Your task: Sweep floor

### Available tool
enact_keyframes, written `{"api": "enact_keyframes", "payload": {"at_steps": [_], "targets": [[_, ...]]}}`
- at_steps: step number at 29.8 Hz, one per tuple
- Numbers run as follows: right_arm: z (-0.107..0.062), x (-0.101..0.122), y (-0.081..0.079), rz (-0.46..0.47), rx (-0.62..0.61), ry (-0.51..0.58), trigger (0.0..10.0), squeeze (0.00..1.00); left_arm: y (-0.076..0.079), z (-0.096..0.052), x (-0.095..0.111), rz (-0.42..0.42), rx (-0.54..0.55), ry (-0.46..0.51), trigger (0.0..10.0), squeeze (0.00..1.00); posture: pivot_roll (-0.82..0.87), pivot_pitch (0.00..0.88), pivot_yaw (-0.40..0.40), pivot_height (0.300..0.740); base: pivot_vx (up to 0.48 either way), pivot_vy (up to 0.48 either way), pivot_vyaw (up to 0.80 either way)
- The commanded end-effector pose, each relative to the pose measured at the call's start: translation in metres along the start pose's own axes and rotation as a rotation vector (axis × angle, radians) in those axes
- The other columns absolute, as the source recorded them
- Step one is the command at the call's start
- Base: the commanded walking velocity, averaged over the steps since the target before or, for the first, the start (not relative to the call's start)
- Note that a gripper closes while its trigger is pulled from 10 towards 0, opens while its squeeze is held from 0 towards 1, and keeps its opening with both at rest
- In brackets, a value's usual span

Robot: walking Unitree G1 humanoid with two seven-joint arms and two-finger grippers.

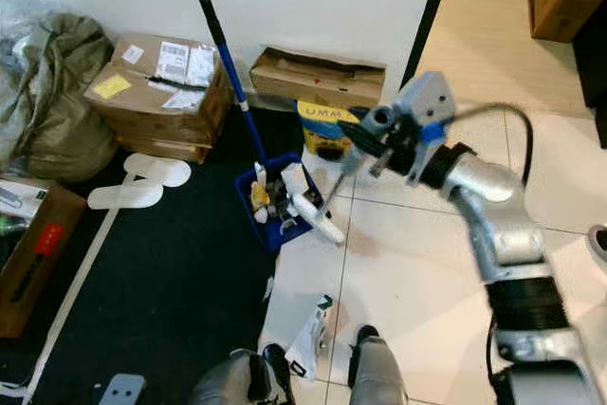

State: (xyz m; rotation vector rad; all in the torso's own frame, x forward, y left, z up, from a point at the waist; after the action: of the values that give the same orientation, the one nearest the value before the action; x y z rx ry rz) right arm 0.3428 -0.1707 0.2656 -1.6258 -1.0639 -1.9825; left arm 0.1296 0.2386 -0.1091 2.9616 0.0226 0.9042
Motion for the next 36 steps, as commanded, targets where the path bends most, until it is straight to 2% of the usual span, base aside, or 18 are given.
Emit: {"api": "enact_keyframes", "payload": {"at_steps": [1, 4, 6, 9, 15, 19, 20, 22, 28, 36], "targets": [[0.002, -0.006, -0.014, 0.183, 0.135, -0.015, 10.0, 0.0, 0.006, 0.0, -0.014, -0.043, 0.021, -0.059, 10.0, 0.0, -0.12, 0.21, 0.038, 0.74, 0.0, 0.0, 0.0], [0.002, -0.009, -0.016, 0.198, 0.154, -0.018, 10.0, 0.0, 0.008, 0.001, -0.012, -0.047, 0.025, -0.058, 10.0, 0.0, -0.12, 0.206, 0.037, 0.74, 0.0, 0.0, 0.0], [0.003, -0.012, -0.022, 0.172, 0.196, -0.026, 10.0, 0.0, 0.016, 0.007, -0.002, -0.029, 0.018, -0.047, 10.0, 0.0, -0.12, 0.164, 0.031, 0.74, 0.0, 0.0, 0.0], [0.003, -0.012, -0.023, 0.161, 0.208, -0.026, 10.0, 0.0, 0.021, 0.01, 0.002, -0.022, 0.013, -0.041, 10.0, 0.0, -0.12, 0.164, 0.031, 0.74, 0.0, 0.0, 0.0], [0.007, -0.004, -0.021, 0.139, 0.251, -0.012, 10.0, 0.0, 0.034, 0.016, 0.013, -0.012, -0.006, -0.022, 10.0, 0.0, -0.12, 0.128, 0.018, 0.74, 0.0, 0.0, 0.0], [0.008, -0.001, -0.021, 0.144, 0.26, -0.016, 10.0, 0.0, 0.036, 0.017, 0.014, -0.014, -0.008, -0.019, 10.0, 0.0, -0.13, 0.126, 0.018, 0.74, 0.0, 0.0, 0.0], [0.007, -0.001, -0.028, 0.167, 0.325, -0.043, 10.0, 0.0, 0.037, 0.017, 0.014, -0.018, -0.007, -0.018, 10.0, 0.0, -0.12, 0.119, 0.012, 0.74, -0.266, 0.0, 0.0], [0.004, -0.002, -0.035, 0.18, 0.381, -0.06, 10.0, 0.0, 0.037, 0.017, 0.013, -0.021, -0.005, -0.02, 10.0, 0.0, -0.12, 0.118, 0.012, 0.74, -0.266, 0.0, 0.0], [0.003, -0.006, -0.04, 0.2, 0.418, -0.075, 10.0, 0.0, 0.037, 0.016, 0.011, -0.022, 0.0, -0.026, 10.0, 0.0, -0.12, 0.112, 0.01, 0.74, -0.276, 0.0, 0.0], [0.013, -0.013, -0.053, 0.277, 0.471, -0.055, 10.0, 0.0, 0.039, 0.018, 0.013, -0.014, 0.007, -0.036, 10.0, 0.0, -0.12, 0.089, 0.012, 0.74, -0.315, 0.0, 0.0]]}}
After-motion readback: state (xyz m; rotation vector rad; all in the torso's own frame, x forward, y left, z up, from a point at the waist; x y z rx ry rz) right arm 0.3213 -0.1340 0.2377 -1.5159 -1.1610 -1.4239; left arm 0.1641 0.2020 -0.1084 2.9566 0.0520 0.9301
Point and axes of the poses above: a point about 5 cm out from each wrist's last joint towards the gripper, its own z axis pointing out of the wrist towards the gripper, its own x axis along the axis of the wrist's last joint, y = z × x, the point moved 2 cm from there along z, pointing out of the wrist towards the gripper, and after that the axes turned 4 degrees about -z, right-handed, at the moved point
